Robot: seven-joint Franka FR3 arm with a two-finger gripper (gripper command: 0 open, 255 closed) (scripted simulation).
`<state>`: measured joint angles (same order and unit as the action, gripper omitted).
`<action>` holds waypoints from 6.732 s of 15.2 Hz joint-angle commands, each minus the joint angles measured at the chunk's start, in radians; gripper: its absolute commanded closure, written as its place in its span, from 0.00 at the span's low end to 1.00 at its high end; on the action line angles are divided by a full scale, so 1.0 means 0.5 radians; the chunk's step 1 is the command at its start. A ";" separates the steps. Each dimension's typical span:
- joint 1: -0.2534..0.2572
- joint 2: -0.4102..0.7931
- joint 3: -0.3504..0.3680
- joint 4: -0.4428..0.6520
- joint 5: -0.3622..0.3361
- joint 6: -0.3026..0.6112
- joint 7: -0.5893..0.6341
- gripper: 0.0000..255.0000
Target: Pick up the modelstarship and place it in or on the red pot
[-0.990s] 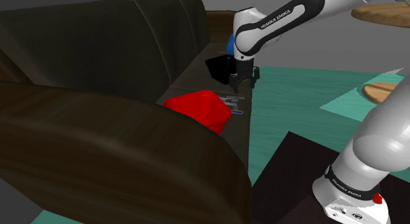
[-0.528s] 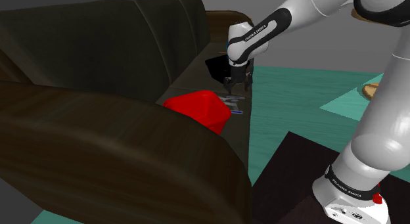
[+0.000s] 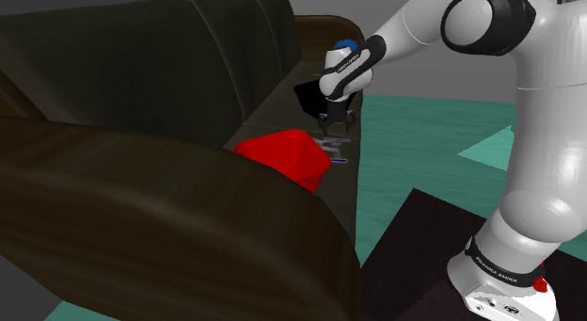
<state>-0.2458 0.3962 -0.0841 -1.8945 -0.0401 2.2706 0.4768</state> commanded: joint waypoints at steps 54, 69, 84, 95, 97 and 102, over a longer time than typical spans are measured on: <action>-0.007 -0.190 -0.016 0.264 0.001 -0.446 -0.002 1.00; -0.005 -0.286 -0.018 0.537 -0.001 -0.816 -0.017 1.00; 0.309 -0.881 0.231 -0.151 -0.035 -0.754 0.554 1.00; 0.546 -1.116 0.509 -0.356 0.041 -0.804 1.038 1.00; 0.595 -1.136 0.573 -0.364 0.061 -0.819 1.143 1.00; 0.596 -1.110 0.577 -0.472 0.056 -0.685 1.152 1.00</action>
<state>0.0520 -0.1604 0.2037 -2.1180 -0.0118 1.9127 1.0512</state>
